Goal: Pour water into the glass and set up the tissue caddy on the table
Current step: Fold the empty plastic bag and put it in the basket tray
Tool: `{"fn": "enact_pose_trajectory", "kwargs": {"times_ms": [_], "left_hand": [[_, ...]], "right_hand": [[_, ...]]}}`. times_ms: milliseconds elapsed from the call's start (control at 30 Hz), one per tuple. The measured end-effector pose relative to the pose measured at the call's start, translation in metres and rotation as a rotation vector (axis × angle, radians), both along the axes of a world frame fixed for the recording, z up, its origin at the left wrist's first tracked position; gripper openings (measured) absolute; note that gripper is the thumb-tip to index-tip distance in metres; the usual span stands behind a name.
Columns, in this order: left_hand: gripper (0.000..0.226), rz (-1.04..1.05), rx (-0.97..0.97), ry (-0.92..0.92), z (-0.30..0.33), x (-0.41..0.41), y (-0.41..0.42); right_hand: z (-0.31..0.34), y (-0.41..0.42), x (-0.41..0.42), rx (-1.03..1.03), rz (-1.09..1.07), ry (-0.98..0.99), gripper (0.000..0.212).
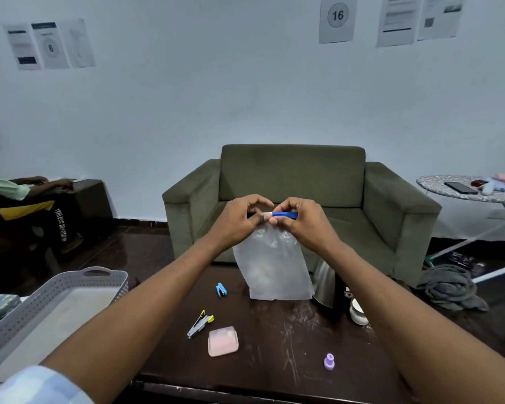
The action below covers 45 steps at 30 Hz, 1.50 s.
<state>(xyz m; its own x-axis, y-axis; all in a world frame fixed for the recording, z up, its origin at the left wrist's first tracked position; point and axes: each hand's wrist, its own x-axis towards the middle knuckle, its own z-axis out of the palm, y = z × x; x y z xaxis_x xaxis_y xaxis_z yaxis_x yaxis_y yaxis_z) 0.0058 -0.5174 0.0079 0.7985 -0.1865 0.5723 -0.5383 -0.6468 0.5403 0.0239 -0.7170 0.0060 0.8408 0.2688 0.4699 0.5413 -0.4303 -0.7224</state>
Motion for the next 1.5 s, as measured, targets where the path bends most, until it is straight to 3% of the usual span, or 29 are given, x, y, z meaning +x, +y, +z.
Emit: {"fn": "enact_pose_trajectory", "kwargs": {"times_ms": [267, 467, 567, 633, 700, 833, 933, 1000, 1067, 1133, 1267, 1333, 1400, 1500], "left_hand": [[0.011, 0.070, 0.143, 0.025, 0.014, 0.006, -0.001], [0.010, 0.114, 0.088, 0.112, 0.024, 0.006, 0.024], [0.011, 0.116, -0.061, 0.145, 0.018, 0.006, 0.012], [0.012, 0.143, -0.242, 0.173, 0.014, 0.009, 0.006], [0.016, 0.178, -0.408, 0.187, 0.012, 0.015, 0.004], [0.023, 0.118, -0.689, 0.281, 0.003, 0.018, 0.000], [0.041, 0.005, -0.640, 0.415, -0.016, 0.012, -0.002], [0.043, 0.020, -0.575, 0.376, -0.029, 0.010, -0.003], [0.041, 0.070, -0.681, 0.293, -0.034, 0.008, -0.005], [0.041, 0.119, -0.789, 0.215, -0.031, 0.009, -0.006], [0.029, -0.030, -0.724, 0.314, -0.029, 0.005, 0.000], [0.041, -0.139, -0.598, 0.351, -0.032, 0.002, 0.002], [0.043, -0.112, -0.533, 0.253, -0.032, 0.002, 0.005], [0.038, -0.061, -0.589, 0.142, -0.025, 0.004, 0.011]], "right_hand": [[-0.001, -0.021, 0.010, 0.187, -0.026, 0.058, 0.008], [0.000, -0.053, 0.020, 0.236, -0.049, 0.085, 0.009], [-0.003, -0.050, 0.021, 0.366, -0.057, 0.090, 0.007], [-0.008, -0.049, 0.020, 0.506, -0.032, 0.255, 0.038], [-0.017, -0.050, 0.017, 0.557, 0.012, 0.452, 0.055], [-0.035, -0.047, 0.012, 0.711, -0.065, 0.488, 0.045], [-0.033, -0.045, 0.014, 0.911, -0.172, 0.426, 0.046], [-0.033, -0.047, 0.017, 0.848, -0.236, 0.437, 0.055], [-0.036, -0.050, 0.013, 0.676, -0.205, 0.514, 0.068], [-0.042, -0.050, 0.007, 0.542, -0.110, 0.539, 0.068], [-0.051, -0.050, 0.003, 0.562, -0.130, 0.251, 0.046], [-0.050, -0.052, 0.003, 0.600, -0.136, 0.163, 0.045], [-0.048, -0.055, 0.005, 0.589, -0.133, 0.091, 0.048], [-0.046, -0.059, 0.006, 0.534, -0.100, 0.000, 0.041]]}}
